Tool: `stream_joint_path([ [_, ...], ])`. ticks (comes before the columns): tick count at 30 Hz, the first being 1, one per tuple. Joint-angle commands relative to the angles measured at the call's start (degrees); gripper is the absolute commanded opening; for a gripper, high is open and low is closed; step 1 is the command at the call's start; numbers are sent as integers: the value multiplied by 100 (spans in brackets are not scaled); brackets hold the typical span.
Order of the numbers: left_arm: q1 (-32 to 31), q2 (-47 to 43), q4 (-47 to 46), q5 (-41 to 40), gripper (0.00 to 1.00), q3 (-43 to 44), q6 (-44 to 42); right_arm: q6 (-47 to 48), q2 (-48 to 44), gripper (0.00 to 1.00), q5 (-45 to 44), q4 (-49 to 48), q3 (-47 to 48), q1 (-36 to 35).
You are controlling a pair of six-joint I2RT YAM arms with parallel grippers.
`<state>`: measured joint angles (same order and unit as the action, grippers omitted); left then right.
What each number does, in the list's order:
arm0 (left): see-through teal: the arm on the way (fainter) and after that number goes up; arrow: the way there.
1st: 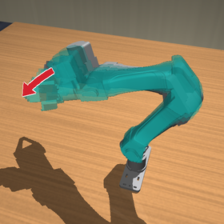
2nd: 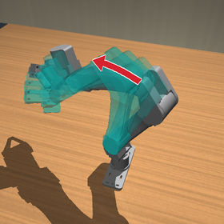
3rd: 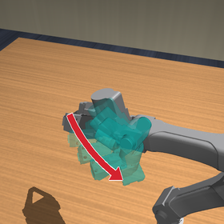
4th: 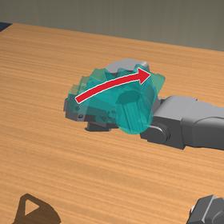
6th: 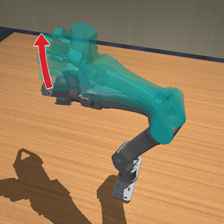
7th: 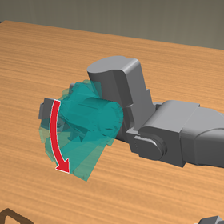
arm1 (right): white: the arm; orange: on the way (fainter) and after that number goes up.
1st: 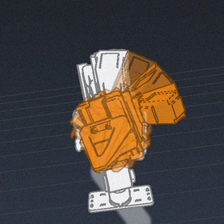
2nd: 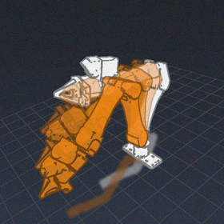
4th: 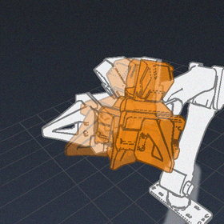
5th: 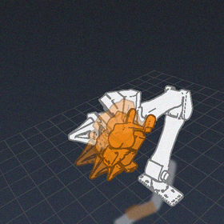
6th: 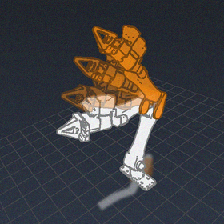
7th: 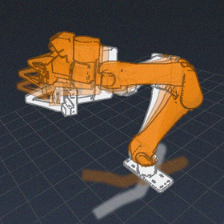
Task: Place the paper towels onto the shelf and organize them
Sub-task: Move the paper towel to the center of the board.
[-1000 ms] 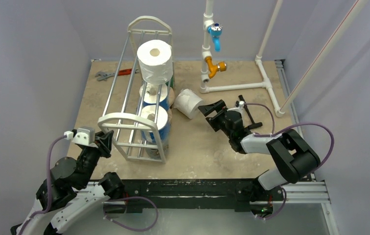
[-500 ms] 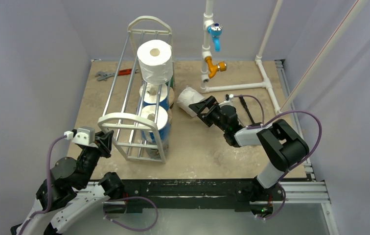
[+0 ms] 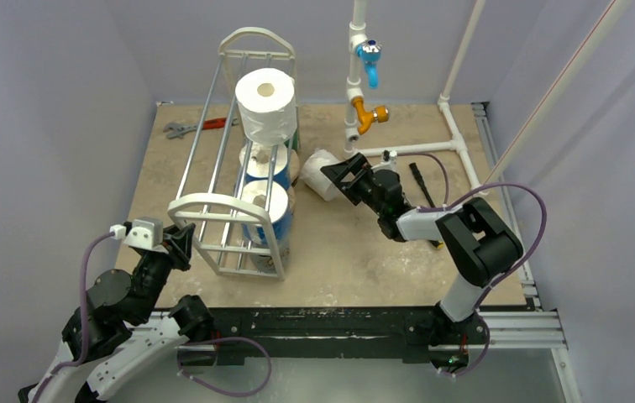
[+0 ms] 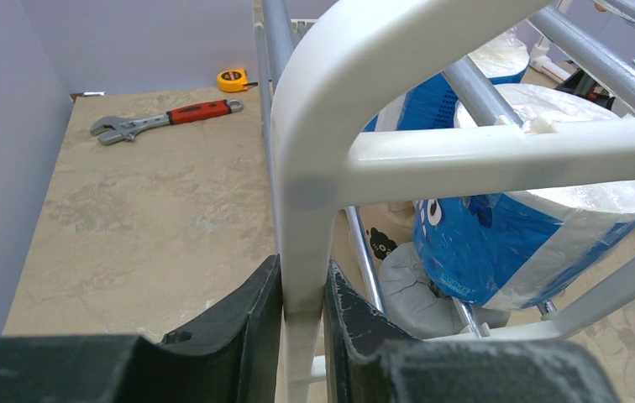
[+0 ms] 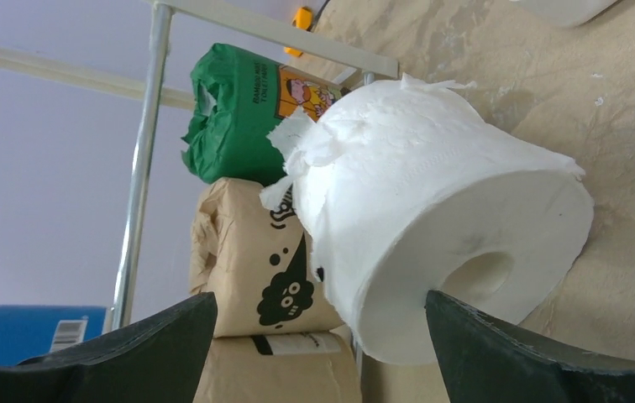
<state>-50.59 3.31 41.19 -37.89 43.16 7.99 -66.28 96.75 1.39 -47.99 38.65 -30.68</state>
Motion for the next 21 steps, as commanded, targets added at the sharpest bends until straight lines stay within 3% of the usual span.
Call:
stream_joint_path([
  [1, 30, -15, -95, 43, 0, 44, 192, 197, 282, 97, -59, 97, 400, 65],
  [13, 26, 20, -150, 56, 0, 16, 203, 241, 488, 96, -130, 258, 541, 87],
  [21, 31, 23, -138, 69, 0, 9, 227, 343, 812, 78, -103, -105, 726, 123],
])
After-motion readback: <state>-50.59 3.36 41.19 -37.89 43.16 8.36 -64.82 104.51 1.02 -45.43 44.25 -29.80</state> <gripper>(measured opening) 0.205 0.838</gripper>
